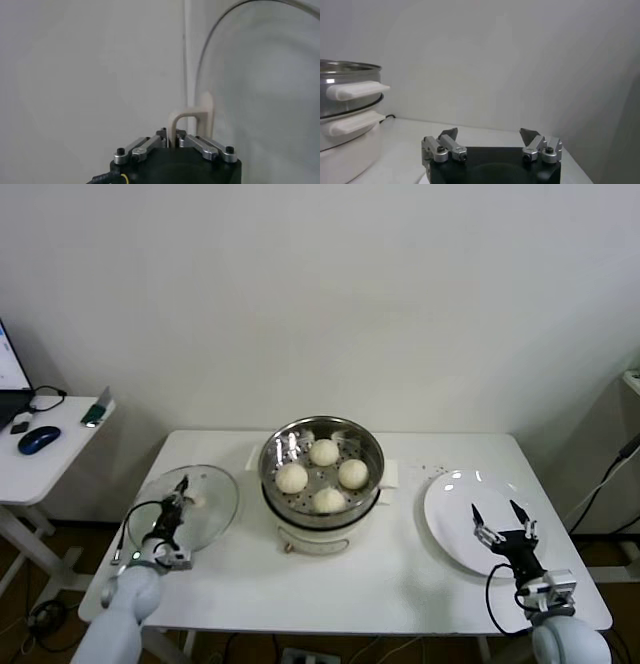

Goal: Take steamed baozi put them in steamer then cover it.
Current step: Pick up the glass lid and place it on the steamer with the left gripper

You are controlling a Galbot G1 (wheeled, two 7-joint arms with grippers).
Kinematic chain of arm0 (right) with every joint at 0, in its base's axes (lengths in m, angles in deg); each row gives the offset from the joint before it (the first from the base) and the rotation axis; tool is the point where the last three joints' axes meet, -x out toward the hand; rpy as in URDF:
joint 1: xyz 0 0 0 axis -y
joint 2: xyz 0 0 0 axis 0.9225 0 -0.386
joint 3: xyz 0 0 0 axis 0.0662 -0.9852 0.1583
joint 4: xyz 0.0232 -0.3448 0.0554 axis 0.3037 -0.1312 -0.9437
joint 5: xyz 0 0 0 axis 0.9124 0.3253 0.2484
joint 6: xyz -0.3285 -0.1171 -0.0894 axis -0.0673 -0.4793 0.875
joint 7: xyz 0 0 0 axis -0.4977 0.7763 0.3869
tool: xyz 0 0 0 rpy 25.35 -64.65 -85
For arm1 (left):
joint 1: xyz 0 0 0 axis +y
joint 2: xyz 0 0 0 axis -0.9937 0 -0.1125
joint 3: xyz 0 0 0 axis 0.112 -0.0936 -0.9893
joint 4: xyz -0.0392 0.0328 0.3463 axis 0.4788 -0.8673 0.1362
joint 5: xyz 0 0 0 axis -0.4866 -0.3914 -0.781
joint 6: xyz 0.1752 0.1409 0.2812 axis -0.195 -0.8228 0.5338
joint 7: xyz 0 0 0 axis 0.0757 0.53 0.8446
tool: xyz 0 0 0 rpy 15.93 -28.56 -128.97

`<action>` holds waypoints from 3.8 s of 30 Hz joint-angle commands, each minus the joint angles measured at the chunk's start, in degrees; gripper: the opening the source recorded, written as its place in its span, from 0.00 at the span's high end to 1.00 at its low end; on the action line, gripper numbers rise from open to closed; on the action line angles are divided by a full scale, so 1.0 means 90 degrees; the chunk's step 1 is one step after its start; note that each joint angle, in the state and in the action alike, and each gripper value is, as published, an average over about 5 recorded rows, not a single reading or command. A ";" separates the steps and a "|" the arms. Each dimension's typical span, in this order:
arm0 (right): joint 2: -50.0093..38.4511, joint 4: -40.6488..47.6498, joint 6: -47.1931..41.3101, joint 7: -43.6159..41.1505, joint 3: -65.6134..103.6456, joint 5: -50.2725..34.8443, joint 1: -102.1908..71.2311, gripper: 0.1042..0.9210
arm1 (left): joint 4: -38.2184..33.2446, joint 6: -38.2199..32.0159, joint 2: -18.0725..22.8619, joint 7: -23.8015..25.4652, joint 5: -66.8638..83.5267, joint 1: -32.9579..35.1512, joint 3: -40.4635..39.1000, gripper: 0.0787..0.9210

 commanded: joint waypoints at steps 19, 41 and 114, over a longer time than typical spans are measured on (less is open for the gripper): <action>-0.0481 0.0485 -0.0004 0.0033 -0.0423 0.0107 0.0697 0.12 | -0.6222 0.4680 -0.2110 0.0955 0.1476 0.2283 -0.0391 0.91; -0.0447 0.1101 0.0079 0.0019 -0.0775 0.0376 0.1316 0.12 | -0.5248 0.5547 -0.0229 0.3086 -0.0442 -0.1046 -0.3907 0.91; -0.0191 0.1292 0.0431 -0.0250 -0.0206 0.0577 0.0999 0.12 | -0.2624 0.5547 0.1653 0.3212 -0.0963 -0.1638 -0.4458 0.91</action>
